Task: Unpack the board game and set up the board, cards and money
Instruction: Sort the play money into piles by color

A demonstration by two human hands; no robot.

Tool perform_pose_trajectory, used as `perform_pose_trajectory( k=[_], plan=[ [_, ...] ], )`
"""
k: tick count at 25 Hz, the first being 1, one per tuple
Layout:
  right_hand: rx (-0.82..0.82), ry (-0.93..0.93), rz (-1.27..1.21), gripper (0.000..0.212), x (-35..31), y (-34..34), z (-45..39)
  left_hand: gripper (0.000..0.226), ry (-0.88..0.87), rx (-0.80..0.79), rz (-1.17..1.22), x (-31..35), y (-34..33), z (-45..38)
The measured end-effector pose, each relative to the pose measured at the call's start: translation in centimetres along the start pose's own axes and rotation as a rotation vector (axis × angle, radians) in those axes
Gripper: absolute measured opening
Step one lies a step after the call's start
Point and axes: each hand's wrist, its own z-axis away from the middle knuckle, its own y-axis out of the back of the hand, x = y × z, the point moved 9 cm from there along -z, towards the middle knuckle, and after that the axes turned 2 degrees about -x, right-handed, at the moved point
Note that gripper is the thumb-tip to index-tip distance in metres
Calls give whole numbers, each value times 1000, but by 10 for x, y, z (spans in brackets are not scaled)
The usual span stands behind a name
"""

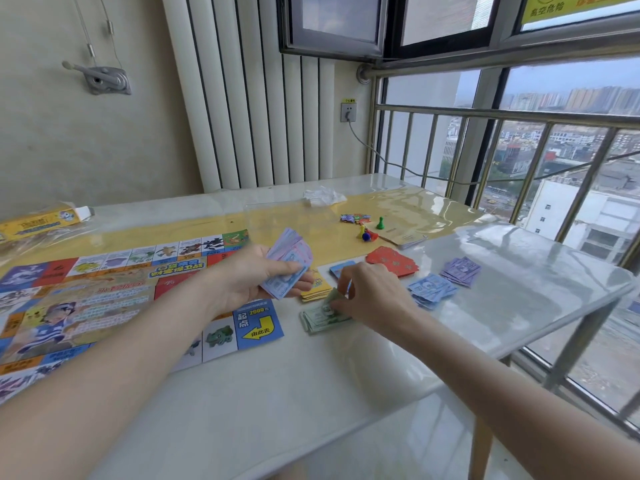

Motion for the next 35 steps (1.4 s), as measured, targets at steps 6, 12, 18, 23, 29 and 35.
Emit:
perform_pose_trajectory(
  k=[6, 12, 18, 23, 29, 35],
  plan=[
    [-37, 225, 87, 35, -20, 22, -5, 22, 155, -82, -155, -8, 6, 10],
    [-439, 389, 142, 49, -27, -10, -3, 22, 230, -108, -189, -18, 0, 6],
    [-445, 389, 126, 41, -31, -16, -7, 16, 254, -132, -200, -24, -8, 7],
    [-441, 360, 48, 41, -26, -13, -6, 14, 166, -132, -125, -9, -1, 8],
    [-134, 163, -565, 32, -5, 56, -25, 5, -42, -42, 122, 25, -26, -9],
    [-57, -35, -876, 20, 42, 53, -26, 16, 41, -144, 322, 26, -76, -33]
  ],
)
